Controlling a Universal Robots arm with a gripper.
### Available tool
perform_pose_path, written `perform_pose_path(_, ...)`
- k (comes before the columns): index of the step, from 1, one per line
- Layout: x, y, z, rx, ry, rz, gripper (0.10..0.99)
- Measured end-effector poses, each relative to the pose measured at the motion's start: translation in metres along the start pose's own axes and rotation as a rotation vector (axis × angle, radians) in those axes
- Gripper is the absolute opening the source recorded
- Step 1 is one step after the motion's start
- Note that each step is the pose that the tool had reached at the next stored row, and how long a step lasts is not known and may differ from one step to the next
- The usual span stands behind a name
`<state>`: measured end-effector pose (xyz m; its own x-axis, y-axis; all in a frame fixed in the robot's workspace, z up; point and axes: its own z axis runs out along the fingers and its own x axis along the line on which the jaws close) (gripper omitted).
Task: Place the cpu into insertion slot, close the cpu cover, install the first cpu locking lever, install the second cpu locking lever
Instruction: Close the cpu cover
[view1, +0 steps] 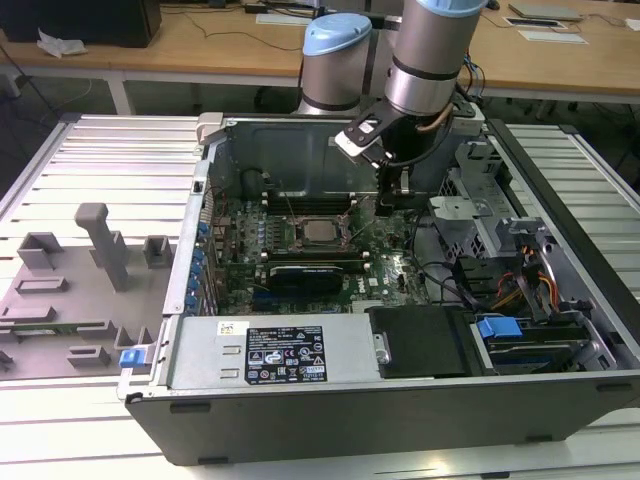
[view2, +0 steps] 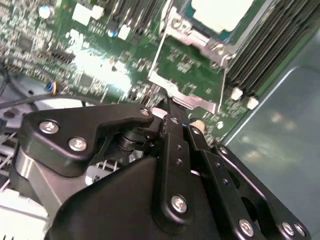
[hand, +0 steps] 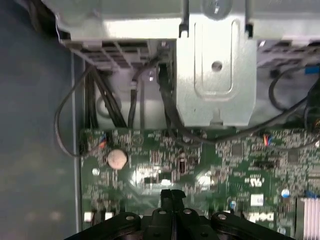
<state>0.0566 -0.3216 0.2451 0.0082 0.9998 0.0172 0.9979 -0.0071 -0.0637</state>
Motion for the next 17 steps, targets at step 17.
perform_pose_path(17, 0.0097, -0.0423, 0.0029, -0.016, 0.0012, -0.001, 0.106)
